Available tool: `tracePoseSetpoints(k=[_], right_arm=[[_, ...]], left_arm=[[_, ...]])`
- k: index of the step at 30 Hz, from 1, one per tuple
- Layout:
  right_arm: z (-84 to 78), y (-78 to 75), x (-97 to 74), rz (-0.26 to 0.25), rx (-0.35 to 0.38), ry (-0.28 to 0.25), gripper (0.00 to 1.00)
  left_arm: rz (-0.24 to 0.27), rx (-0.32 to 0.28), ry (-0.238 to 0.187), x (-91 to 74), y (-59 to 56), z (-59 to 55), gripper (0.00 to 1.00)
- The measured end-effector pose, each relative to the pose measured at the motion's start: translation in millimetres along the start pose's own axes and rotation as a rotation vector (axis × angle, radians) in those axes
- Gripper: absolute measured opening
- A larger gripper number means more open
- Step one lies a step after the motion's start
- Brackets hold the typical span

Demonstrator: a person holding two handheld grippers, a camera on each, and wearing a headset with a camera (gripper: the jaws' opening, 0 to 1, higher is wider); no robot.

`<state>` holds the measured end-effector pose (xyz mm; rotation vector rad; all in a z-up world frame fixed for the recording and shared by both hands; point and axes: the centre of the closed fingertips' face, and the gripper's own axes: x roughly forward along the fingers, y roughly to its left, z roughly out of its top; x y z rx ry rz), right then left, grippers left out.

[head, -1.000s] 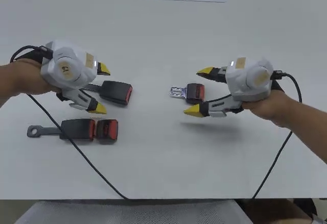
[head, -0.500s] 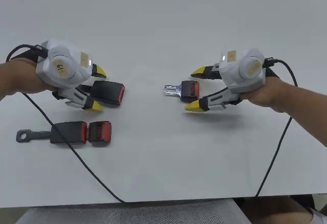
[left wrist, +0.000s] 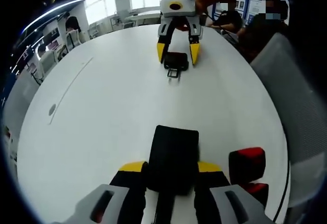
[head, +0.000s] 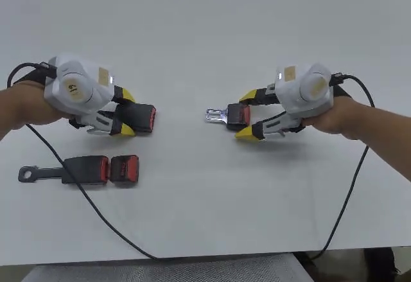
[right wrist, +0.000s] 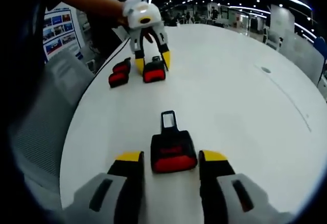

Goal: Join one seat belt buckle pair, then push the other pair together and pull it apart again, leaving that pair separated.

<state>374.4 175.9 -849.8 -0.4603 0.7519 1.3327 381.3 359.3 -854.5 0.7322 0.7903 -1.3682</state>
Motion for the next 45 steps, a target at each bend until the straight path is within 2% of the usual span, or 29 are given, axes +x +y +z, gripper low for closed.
tracePoseSetpoints(k=[4,5,21,24,29,33,45], right_arm=[[-1.6,-1.5,-0.5,-0.006,-0.022,0.004,0.41],[-3.4,-2.5,-0.9,-0.008,-0.044,0.011,0.36],[-4.3,-1.8,0.6,0.021,-0.04,-0.051,0.35],[3.1,-0.3,8.5,0.027,-0.033,-0.082,0.35],[15.3,3.2,21.2,0.039,-0.047,-0.092,0.35],[26.7,6.5,31.3,0.049,-0.064,-0.114,0.35],[47.9,17.3,56.8,0.065,-0.062,-0.128,0.35]], left_arm=[[0.016,-0.009,0.001,-0.5,0.4,-0.6,0.37],[0.018,-0.013,0.005,-0.5,0.4,-0.8,0.36],[0.006,-0.006,0.031,1.0,-0.6,-0.4,0.36],[0.004,-0.001,0.036,1.3,-0.5,-0.3,0.36],[0.0,-0.003,0.04,1.7,-0.1,-0.5,0.35],[-0.012,0.001,0.067,2.2,-0.2,0.0,0.35],[-0.015,0.006,0.076,2.0,-0.5,-0.2,0.35]])
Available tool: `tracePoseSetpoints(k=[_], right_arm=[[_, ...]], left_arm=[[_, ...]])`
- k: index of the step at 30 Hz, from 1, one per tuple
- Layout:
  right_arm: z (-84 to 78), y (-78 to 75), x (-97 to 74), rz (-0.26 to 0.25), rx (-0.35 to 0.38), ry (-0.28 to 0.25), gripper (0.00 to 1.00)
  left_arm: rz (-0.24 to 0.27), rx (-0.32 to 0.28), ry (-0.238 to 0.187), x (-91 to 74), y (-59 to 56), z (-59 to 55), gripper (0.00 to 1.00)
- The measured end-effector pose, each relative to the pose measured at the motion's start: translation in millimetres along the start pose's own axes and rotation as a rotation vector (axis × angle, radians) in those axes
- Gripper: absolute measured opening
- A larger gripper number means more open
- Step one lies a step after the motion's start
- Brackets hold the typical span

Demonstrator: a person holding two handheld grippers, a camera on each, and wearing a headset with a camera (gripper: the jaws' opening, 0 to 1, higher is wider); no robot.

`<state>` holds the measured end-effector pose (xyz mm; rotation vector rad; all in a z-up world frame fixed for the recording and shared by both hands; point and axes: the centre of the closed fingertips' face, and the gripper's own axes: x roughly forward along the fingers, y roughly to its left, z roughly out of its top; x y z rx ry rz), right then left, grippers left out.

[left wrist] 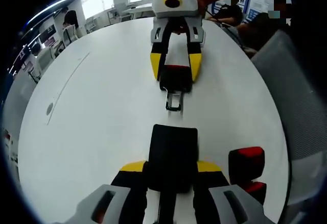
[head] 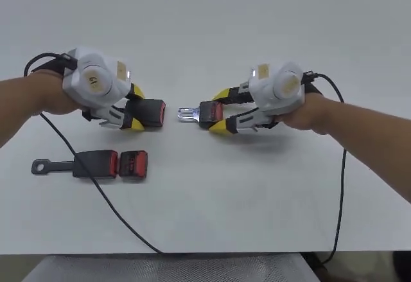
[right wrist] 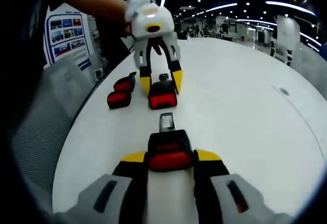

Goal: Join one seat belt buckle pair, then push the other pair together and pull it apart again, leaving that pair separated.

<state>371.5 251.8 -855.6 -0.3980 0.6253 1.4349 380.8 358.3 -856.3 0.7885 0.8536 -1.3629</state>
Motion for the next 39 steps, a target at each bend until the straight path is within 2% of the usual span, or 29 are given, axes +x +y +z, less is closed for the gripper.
tracePoseSetpoints(k=[9,16,21,34,39], right_arm=[[15.4,4.2,15.6,0.012,0.013,-0.021,0.35],[19.6,3.1,16.1,0.019,0.013,-0.023,0.35],[26.0,4.5,21.9,0.018,0.016,-0.028,0.35],[28.6,4.5,25.0,0.011,0.028,-0.008,0.35],[29.1,4.8,26.4,0.01,0.032,-0.003,0.35]], left_arm=[[-0.006,0.006,0.022,0.2,-0.6,-0.4,0.35],[-0.009,0.013,0.026,-0.3,-1.4,-0.5,0.35],[-0.016,0.028,0.048,0.5,-1.9,0.1,0.35],[-0.02,0.036,0.055,0.6,-1.2,0.4,0.35],[-0.027,0.06,0.059,0.8,-1.6,1.2,0.34]])
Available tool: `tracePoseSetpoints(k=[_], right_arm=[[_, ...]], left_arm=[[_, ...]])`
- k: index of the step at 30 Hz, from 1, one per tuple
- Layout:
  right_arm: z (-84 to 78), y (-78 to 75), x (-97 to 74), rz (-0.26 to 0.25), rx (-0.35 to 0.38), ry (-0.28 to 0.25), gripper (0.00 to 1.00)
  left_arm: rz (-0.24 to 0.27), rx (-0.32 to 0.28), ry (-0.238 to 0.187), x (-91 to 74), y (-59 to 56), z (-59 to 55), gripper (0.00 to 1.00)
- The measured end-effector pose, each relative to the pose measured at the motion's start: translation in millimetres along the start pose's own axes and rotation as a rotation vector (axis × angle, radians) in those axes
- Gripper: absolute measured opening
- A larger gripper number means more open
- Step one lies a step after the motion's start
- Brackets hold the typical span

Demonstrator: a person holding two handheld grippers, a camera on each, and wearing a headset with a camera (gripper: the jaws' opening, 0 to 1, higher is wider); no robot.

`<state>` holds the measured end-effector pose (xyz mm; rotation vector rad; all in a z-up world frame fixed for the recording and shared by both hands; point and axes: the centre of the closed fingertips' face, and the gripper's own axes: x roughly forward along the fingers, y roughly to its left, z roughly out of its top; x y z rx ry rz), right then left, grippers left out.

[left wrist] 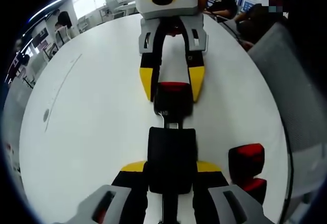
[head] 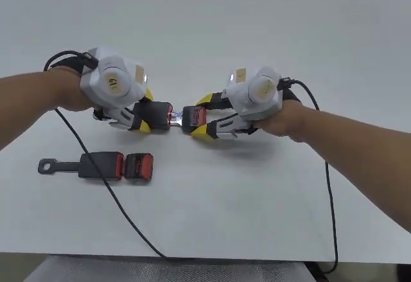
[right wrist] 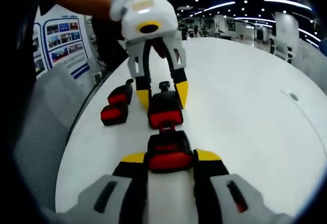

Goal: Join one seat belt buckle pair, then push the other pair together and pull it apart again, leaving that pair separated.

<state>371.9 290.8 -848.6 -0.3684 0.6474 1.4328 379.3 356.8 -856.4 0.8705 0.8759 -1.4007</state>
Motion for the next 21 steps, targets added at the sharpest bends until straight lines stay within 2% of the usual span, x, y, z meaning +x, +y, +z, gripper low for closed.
tracePoseSetpoints(k=[21], right_arm=[[7.0,0.1,13.5,-0.02,0.03,-0.004,0.34]], left_arm=[[-0.006,0.025,0.006,1.0,-0.1,1.6,0.34]])
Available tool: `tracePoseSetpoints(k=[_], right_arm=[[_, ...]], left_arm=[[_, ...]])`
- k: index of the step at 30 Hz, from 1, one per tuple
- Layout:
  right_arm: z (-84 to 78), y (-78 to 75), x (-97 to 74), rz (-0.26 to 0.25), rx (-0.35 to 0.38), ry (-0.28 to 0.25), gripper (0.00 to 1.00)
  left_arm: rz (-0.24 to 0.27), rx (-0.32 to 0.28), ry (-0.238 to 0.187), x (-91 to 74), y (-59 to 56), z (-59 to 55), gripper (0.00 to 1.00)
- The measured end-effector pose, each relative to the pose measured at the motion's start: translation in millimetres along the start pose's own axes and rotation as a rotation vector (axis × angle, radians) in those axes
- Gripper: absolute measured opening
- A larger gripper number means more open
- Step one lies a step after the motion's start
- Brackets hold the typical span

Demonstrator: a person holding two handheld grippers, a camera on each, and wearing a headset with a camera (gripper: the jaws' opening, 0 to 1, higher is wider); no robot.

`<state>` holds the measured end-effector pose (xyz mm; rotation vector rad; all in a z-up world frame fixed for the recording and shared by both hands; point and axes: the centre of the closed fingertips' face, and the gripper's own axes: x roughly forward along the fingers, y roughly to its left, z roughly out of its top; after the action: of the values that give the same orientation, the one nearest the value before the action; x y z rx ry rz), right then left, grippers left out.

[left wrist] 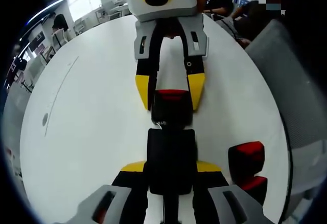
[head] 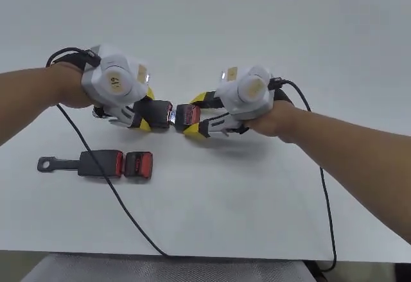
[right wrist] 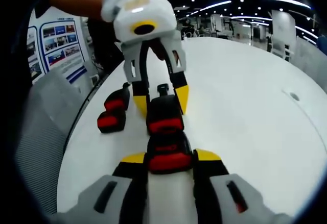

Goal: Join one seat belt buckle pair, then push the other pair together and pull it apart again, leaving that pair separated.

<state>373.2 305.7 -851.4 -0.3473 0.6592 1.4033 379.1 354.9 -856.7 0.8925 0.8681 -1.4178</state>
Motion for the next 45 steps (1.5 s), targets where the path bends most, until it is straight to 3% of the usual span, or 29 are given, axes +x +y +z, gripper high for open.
tracePoseSetpoints(k=[17,32,45], right_arm=[[-2.2,-6.6,7.4,-0.041,0.008,0.045,0.34],[-2.9,-7.1,8.0,-0.044,-0.002,0.084,0.34],[-2.9,-6.4,8.0,-0.049,-0.009,0.1,0.35]], left_arm=[[-0.007,0.006,0.014,0.5,0.4,-1.5,0.34],[-0.008,0.01,0.022,1.4,0.2,-0.5,0.34],[-0.007,0.001,0.005,1.0,-0.4,-0.6,0.35]])
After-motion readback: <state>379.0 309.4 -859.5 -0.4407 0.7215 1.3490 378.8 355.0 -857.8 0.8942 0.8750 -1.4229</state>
